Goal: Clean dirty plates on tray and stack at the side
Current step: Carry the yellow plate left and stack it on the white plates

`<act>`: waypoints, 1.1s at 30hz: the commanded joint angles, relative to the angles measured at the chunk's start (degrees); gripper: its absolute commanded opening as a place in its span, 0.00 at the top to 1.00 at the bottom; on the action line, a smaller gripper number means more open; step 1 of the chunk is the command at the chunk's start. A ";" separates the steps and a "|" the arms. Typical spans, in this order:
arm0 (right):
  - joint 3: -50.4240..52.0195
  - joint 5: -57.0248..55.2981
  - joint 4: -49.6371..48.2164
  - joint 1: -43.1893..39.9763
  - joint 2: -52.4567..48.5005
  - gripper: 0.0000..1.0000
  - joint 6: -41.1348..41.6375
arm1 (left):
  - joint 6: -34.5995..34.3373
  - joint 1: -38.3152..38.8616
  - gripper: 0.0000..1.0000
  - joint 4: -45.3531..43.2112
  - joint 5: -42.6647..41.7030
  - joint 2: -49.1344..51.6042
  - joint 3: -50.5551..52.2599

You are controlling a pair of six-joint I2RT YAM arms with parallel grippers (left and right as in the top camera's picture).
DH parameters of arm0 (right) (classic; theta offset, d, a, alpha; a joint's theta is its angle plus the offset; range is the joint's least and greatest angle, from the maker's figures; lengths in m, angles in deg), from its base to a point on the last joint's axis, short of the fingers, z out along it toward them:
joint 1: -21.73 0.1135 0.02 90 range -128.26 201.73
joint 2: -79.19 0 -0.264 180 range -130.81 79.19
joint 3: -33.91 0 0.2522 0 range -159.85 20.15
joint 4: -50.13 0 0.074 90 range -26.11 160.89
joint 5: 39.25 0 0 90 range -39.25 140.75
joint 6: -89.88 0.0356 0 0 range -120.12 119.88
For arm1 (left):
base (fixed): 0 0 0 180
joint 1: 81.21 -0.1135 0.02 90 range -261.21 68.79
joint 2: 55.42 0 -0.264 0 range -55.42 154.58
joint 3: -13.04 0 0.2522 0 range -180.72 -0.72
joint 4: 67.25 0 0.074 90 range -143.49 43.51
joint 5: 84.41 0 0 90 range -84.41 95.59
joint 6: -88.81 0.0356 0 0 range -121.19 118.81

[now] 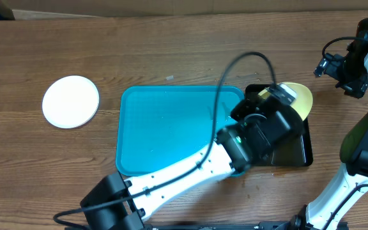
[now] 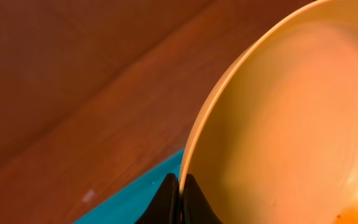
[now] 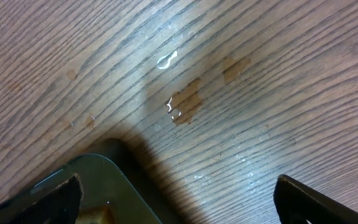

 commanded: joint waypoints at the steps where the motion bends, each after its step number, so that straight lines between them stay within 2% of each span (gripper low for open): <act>1: -0.42 0.31 -0.09 -0.22 1.14 0.00 0.24 | 12.35 3.06 0.96 -4.92 15.63 0.72 -1.64; 5: -0.42 0.31 -0.09 -0.22 1.14 0.00 0.24 | 22.73 5.60 0.96 -12.00 20.13 0.72 -1.64; 10: -0.42 0.31 -0.09 -0.22 1.14 0.00 0.24 | 32.26 7.65 0.96 -19.04 23.61 0.72 -1.64; 16: -0.42 0.31 -0.09 -0.22 1.14 0.00 0.24 | 38.23 9.27 0.96 -26.58 26.84 0.72 -1.64; 27: -0.42 0.33 -0.09 -0.22 1.14 0.00 0.24 | 36.39 9.18 0.96 -29.33 27.96 0.72 -1.64; 31: -0.42 0.31 -0.09 -0.22 1.14 0.00 0.24 | 25.57 7.67 0.96 -23.89 27.12 0.72 -1.62; 33: -0.42 0.31 -0.09 -0.22 1.14 0.00 0.24 | 15.87 6.27 0.96 -16.04 22.95 0.72 -1.62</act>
